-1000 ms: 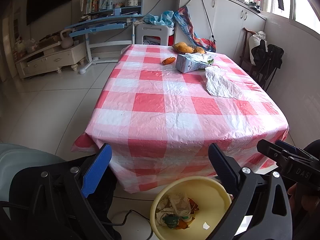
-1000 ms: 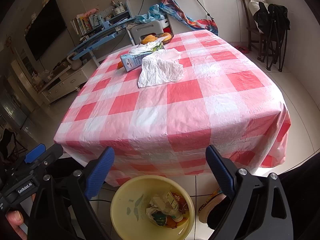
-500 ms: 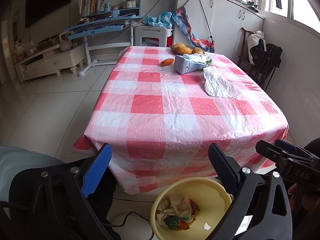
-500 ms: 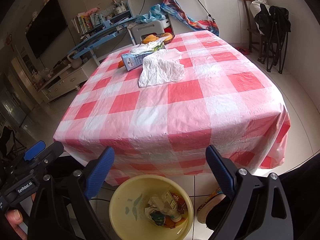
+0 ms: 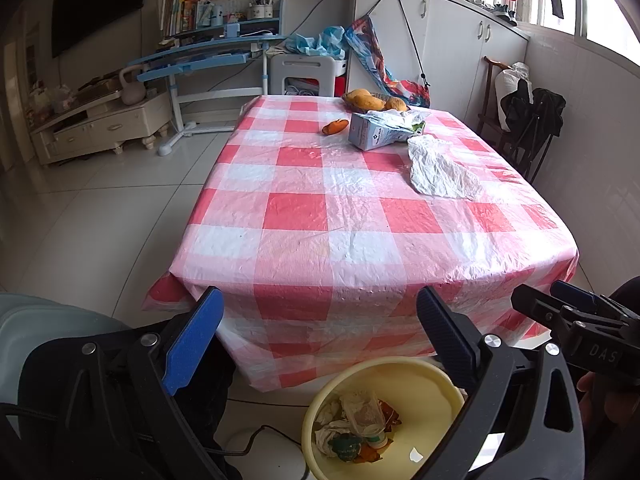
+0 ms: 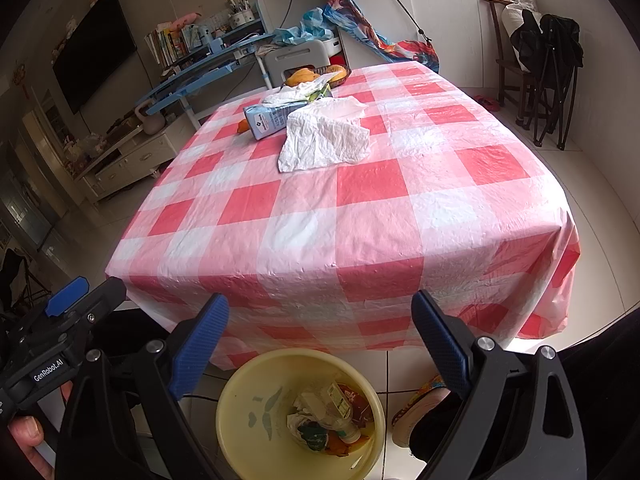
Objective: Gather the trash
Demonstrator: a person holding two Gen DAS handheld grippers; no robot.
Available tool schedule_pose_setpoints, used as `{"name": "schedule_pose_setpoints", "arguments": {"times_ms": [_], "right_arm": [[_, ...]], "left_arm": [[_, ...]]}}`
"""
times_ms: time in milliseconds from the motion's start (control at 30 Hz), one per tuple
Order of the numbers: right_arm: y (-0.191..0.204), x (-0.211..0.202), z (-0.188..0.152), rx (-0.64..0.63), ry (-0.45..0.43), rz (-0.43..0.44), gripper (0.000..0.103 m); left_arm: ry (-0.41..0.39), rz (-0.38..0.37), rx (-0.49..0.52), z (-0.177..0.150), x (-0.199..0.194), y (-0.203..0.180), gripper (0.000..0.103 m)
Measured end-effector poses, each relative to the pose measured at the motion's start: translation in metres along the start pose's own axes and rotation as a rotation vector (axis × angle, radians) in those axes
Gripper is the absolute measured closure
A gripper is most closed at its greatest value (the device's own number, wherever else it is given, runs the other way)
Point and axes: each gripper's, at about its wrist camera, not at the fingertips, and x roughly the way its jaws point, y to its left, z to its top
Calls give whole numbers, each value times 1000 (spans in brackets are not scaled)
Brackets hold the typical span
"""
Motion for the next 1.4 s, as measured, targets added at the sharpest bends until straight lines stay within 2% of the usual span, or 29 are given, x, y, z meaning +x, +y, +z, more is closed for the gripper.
{"name": "schedule_pose_setpoints", "arguments": {"times_ms": [1400], "right_arm": [[-1,1,-3,-15,10,-6,14]], "left_arm": [[-1,-5,-1,2,0,0,8]]}}
